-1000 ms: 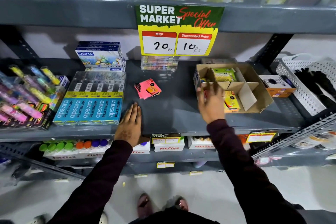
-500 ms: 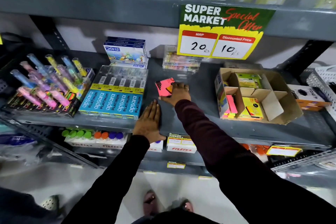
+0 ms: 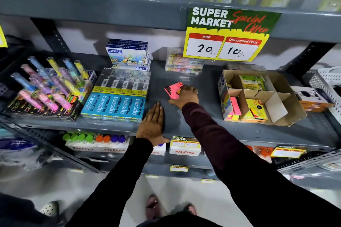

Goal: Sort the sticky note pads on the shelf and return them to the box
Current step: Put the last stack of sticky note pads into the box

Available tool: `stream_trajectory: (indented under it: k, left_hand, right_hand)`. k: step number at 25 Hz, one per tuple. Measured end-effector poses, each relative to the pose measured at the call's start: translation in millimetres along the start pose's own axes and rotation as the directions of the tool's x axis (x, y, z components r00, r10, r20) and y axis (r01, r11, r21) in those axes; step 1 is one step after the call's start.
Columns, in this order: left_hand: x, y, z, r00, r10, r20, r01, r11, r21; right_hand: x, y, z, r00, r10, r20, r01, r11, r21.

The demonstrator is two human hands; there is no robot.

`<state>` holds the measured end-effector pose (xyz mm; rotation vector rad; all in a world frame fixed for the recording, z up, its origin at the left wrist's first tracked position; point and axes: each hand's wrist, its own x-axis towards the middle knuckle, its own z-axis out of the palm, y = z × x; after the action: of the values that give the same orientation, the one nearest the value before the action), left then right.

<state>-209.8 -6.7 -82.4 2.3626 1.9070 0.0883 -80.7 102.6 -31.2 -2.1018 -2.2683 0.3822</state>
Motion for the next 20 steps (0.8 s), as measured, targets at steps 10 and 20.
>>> stream_trajectory:
  k: [10, 20]
  left_hand:
    - [-2.6, -2.9, 7.4, 0.999, -0.008, -0.053, 0.005, 0.999, -0.051]
    - [-0.6, -2.7, 6.5, 1.000, -0.006, -0.020, 0.007, 1.000, 0.002]
  right_hand:
    - [-110.7, 156.6, -67.8, 0.762, 0.495, -0.417, -0.361, 0.860, 0.361]
    - [-70.2, 211.4, -29.2, 0.831, 0.537, -0.144, -0.434, 0.789, 0.434]
